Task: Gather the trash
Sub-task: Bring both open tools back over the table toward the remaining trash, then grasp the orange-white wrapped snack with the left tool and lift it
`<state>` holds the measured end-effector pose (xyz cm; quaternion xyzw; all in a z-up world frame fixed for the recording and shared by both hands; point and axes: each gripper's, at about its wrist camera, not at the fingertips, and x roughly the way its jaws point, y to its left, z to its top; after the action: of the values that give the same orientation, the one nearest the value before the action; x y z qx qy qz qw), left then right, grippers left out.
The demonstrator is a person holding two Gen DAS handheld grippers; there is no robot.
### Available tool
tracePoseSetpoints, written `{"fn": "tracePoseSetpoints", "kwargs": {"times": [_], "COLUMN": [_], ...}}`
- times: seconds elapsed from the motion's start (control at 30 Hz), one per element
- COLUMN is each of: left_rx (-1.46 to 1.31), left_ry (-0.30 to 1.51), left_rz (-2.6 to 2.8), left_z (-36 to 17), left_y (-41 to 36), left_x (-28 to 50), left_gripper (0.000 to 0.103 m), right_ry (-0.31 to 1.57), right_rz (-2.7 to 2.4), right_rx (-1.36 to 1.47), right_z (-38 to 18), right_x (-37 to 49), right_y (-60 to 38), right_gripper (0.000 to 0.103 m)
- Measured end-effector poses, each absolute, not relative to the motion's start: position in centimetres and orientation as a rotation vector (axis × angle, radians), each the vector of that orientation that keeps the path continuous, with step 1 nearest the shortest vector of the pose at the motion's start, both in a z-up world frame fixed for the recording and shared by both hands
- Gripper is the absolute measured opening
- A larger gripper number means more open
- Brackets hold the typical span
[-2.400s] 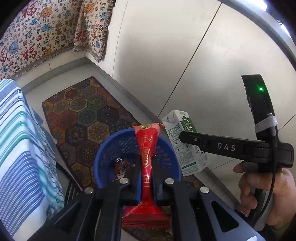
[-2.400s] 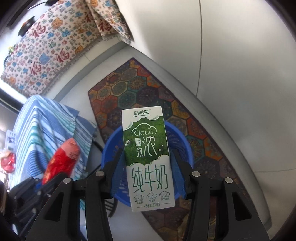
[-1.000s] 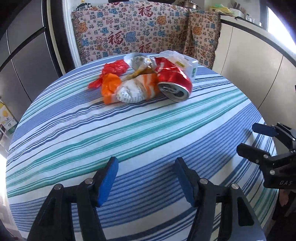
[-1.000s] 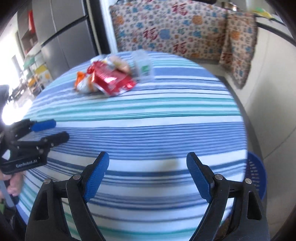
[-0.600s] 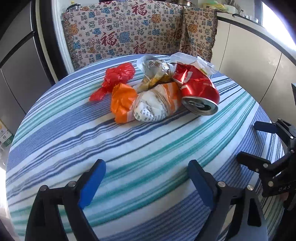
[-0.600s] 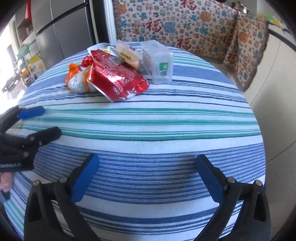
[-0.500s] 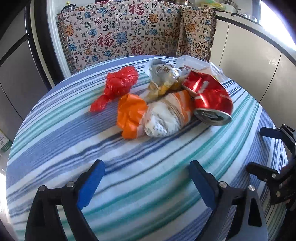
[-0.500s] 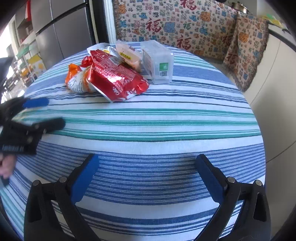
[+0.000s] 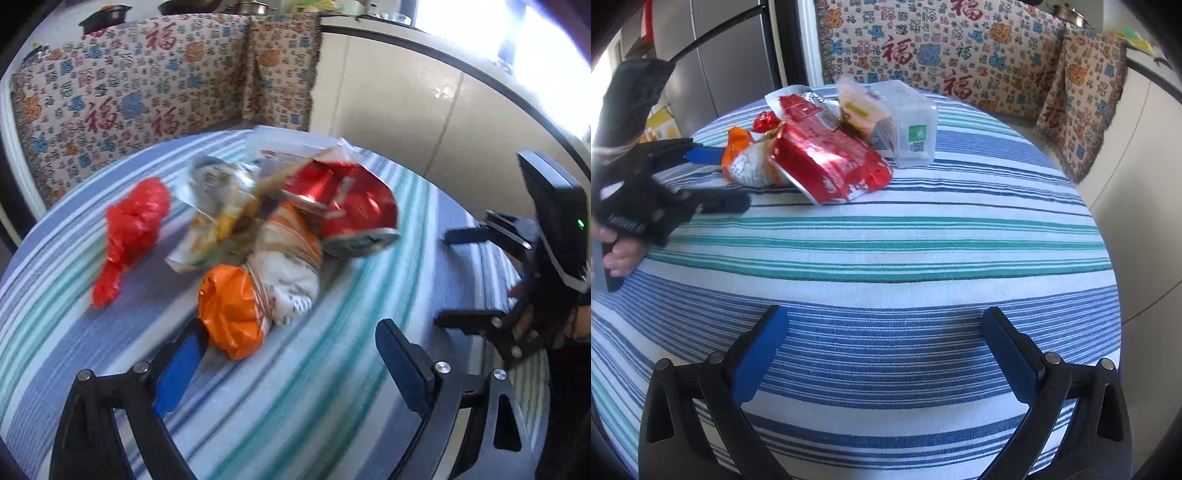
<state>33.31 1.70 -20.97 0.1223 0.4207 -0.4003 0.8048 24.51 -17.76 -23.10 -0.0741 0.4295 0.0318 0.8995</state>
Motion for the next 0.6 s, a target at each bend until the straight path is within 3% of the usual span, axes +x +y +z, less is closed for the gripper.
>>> {"fn": "tracePoseSetpoints", "kwargs": {"times": [0.13,0.5,0.53,0.6], "left_rx": [0.312,0.317,0.337,0.357], "left_ry": [0.888,0.857,0.860,0.869], "left_rz": [-0.840,-0.761,-0.772,-0.770], "left_z": [-21.1,-20.2,-20.2,-20.4], "left_y": [2.4,-1.1,-1.6,-2.2], "left_x": [30.7,35.3,35.1,34.6], "left_gripper": [0.093,0.093,0.088,0.058], "right_ry": [0.889,0.888,0.888,0.888], "right_rz": [0.066,0.067,0.067,0.067], "right_rx": [-0.154,-0.154,-0.154,-0.153], "right_z": [-23.1,-23.1,-23.1,-23.1], "right_x": [24.5,24.4,24.4,24.4], "right_y": [-17.8,-17.9,-18.0,-18.0], "right_gripper": [0.103,0.103,0.103,0.103]}}
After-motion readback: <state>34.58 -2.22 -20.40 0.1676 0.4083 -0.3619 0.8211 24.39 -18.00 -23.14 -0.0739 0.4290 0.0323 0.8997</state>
